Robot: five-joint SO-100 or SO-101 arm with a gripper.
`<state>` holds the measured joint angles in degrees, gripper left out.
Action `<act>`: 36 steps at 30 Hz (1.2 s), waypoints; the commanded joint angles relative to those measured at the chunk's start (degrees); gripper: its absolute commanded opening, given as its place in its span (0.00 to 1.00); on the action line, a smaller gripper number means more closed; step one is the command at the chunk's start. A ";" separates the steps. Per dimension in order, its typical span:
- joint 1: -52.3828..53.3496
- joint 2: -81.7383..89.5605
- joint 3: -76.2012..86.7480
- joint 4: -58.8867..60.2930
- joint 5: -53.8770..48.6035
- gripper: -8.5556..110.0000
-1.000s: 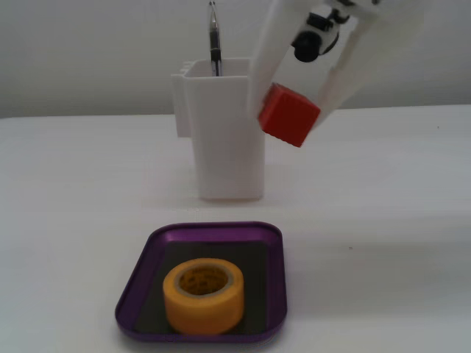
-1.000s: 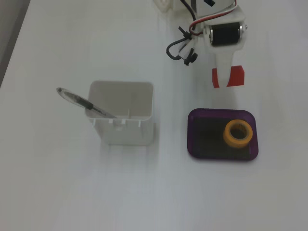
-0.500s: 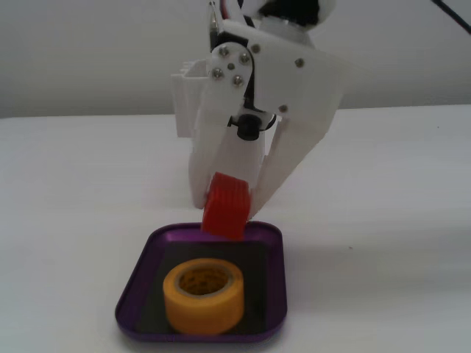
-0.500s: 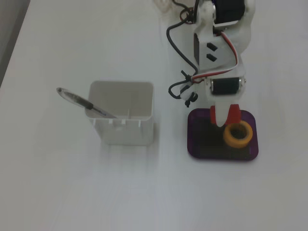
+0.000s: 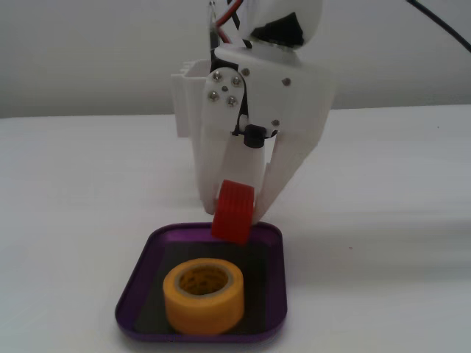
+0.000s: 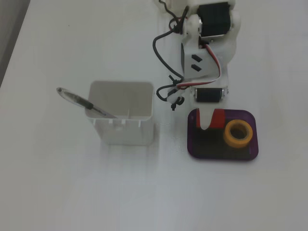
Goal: Pick up the red cube and place it in the box.
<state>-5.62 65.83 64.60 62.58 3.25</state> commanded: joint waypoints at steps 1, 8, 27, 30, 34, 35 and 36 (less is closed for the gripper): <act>-0.44 0.44 -2.20 1.05 -0.26 0.07; -0.88 0.44 -2.20 1.05 -0.26 0.07; -0.88 0.79 2.02 0.97 -0.35 0.08; -0.88 1.14 2.02 1.05 -0.35 0.12; -0.88 1.23 1.93 1.93 0.18 0.21; -0.88 1.23 1.49 3.16 0.18 0.22; -0.88 1.23 1.32 4.48 0.26 0.24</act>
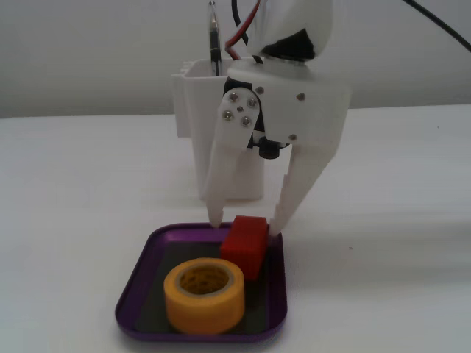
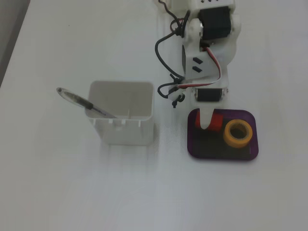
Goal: Pick up the red cube and place it in the box.
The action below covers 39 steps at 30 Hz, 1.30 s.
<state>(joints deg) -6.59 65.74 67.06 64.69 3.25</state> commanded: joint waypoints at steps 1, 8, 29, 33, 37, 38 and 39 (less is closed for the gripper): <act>0.09 1.32 -1.23 3.60 0.26 0.25; 0.79 6.33 -8.61 14.33 -0.09 0.26; 0.97 74.27 22.76 29.79 -2.20 0.25; 4.39 89.03 48.43 21.45 -2.72 0.25; 9.05 102.74 72.77 10.99 -2.90 0.25; 9.76 106.00 78.05 8.44 -2.81 0.25; 10.37 109.07 82.79 6.50 -2.81 0.25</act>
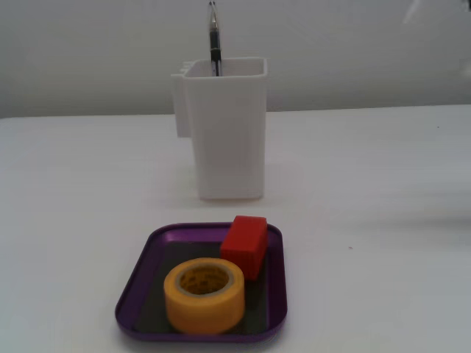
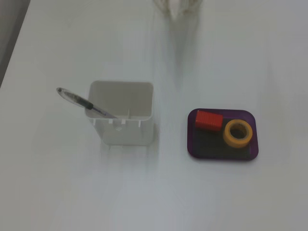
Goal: Pick up the red cube and place it in the box.
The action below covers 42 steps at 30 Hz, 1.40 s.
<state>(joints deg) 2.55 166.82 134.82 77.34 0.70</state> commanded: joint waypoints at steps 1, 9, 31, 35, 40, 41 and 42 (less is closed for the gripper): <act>1.85 11.07 18.81 -7.21 -0.18 0.25; 2.37 24.96 26.19 -8.53 0.00 0.25; 2.29 26.02 37.88 -8.88 0.70 0.22; 1.67 26.02 37.88 -8.88 0.70 0.09; 1.58 26.02 38.14 -8.88 0.79 0.09; 1.49 26.10 38.85 -8.88 0.79 0.09; 1.49 26.19 39.20 -8.88 0.79 0.09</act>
